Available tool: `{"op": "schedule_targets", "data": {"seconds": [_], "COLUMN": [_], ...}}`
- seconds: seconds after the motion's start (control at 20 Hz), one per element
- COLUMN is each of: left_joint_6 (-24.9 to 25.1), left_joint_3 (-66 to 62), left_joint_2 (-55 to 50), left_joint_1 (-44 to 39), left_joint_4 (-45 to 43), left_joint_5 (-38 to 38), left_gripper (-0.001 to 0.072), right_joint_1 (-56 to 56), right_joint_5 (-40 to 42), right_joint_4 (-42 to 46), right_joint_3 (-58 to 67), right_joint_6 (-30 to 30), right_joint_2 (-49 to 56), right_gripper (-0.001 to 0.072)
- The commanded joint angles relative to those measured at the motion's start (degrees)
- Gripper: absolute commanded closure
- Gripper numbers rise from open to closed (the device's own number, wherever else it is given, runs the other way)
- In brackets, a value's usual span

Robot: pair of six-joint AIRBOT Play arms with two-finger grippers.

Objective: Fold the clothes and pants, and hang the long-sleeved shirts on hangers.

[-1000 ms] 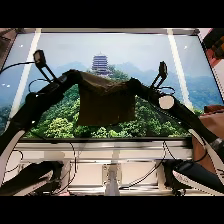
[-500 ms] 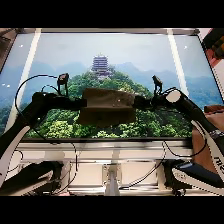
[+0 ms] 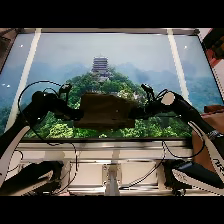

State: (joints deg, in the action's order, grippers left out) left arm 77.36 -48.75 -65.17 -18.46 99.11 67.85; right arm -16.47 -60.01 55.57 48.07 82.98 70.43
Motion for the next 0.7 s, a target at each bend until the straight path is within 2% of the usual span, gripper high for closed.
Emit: {"op": "schedule_targets", "data": {"seconds": [0.0,0.05,0.1,0.25,0.3,0.35,0.4,0.55,0.65], "left_joint_6": [0.0,0.0,0.2,0.3,1.2,1.7,1.7,2.2,2.1], "left_joint_3": [0.0,0.0,-0.1,-0.6,-0.6,-0.6,-0.6,-0.6,-0.6], "left_joint_2": [0.0,0.0,0.0,0.7,1.5,2.7,4.1,9.1,11.7], "left_joint_1": [0.0,0.0,0.0,0.1,0.1,0.1,0.1,0.1,0.1], "left_joint_4": [-0.2,-0.2,-0.2,-4.7,-6.6,-8.9,-11.1,-18.2,-21.6], "left_joint_5": [3.3,3.3,3.9,7.1,7.1,7.0,7.0,6.9,6.8], "left_gripper": [0.0338,0.0339,0.0347,0.0354,0.0370,0.0417,0.0693,0.0700,0.0700], "right_joint_1": [-0.3,-0.3,-0.3,1.6,3.4,6.1,9.3,21.4,27.9], "right_joint_5": [0.1,0.7,-0.1,-6.4,-8.1,-9.9,-11.7,-21.2,-26.3], "right_joint_4": [3.3,5.1,7.8,21.7,25.7,29.2,31.3,30.4,27.5], "right_joint_3": [0.2,0.8,2.0,8.2,10.2,12.0,13.3,14.7,14.5], "right_joint_6": [-0.7,-0.7,-0.6,-0.8,-0.8,-0.8,-0.8,-3.5,-7.4], "right_joint_2": [0.0,0.0,0.0,0.0,0.0,0.0,0.0,0.1,0.0], "right_gripper": [0.0289,0.0439,0.0658,0.0669,0.0670,0.0671,0.0671,0.0671,0.0670]}}
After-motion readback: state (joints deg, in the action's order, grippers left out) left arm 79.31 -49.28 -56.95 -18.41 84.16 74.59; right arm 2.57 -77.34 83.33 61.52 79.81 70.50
